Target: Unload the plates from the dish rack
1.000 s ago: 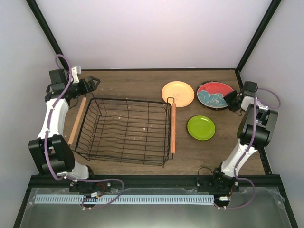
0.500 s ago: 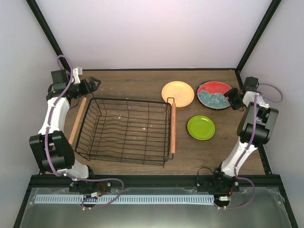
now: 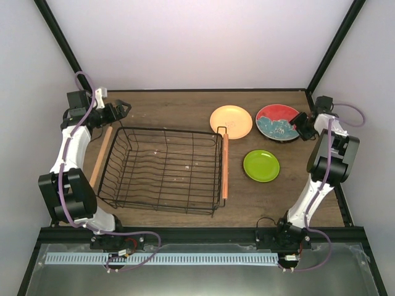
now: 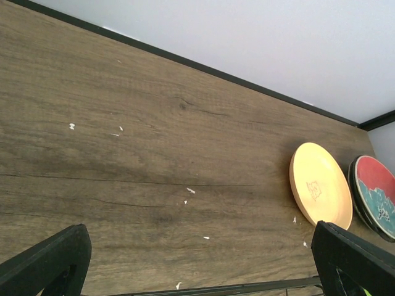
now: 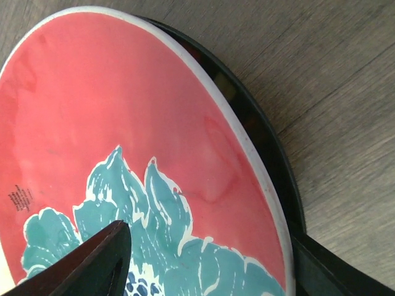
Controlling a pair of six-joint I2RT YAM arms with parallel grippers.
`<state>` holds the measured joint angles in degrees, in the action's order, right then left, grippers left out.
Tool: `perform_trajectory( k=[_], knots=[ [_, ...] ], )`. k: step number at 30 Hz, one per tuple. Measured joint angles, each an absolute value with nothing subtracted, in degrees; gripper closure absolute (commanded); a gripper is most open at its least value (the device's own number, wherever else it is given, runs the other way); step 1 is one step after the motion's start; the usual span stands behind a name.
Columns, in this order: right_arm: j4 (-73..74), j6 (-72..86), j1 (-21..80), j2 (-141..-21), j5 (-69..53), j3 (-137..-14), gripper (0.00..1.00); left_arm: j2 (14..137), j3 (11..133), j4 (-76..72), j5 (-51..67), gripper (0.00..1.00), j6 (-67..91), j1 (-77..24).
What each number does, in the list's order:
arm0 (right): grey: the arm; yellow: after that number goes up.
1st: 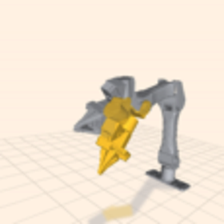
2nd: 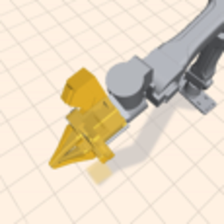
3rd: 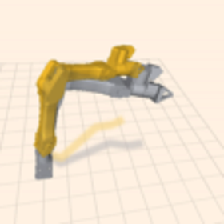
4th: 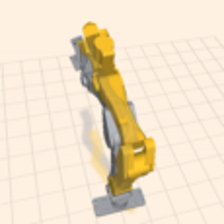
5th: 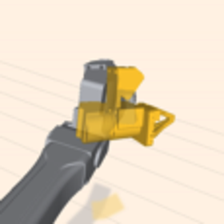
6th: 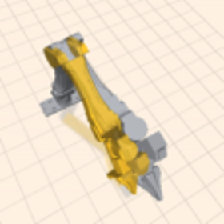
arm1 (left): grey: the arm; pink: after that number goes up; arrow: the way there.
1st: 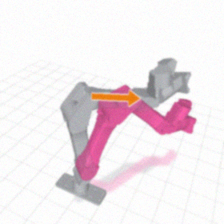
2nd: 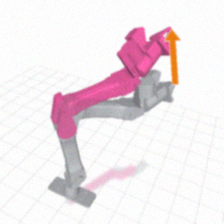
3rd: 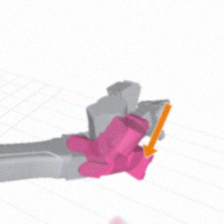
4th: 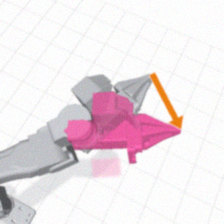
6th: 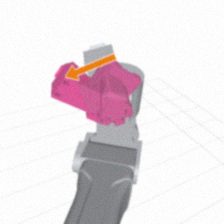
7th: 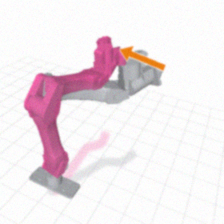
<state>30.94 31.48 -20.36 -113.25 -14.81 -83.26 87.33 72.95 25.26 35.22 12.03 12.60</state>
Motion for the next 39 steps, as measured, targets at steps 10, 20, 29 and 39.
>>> perform_trajectory(
  k=[10, 20, 29, 39],
  knots=[
    [32.2, 29.5, -18.5, -114.4, -10.1, -84.7, 0.34, 87.5, 72.9, 25.1, 35.2, 0.0, 12.0, 12.6],
    [33.9, 27.2, -18.1, -113.2, -4.8, -85.0, 0.23, 87.5, 72.9, 24.9, 35.2, 0.0, 12.0, 12.6],
    [35.9, 26.8, -18.3, -111.3, -5.0, -84.6, 0.23, 87.5, 72.6, 24.7, 35.2, 0.0, 12.1, 12.6],
    [34.9, 32.4, -8.3, -95.7, -10.2, -85.0, 0.35, 87.4, 72.0, 24.5, 35.2, 0.0, 12.2, 12.6]
  ],
)
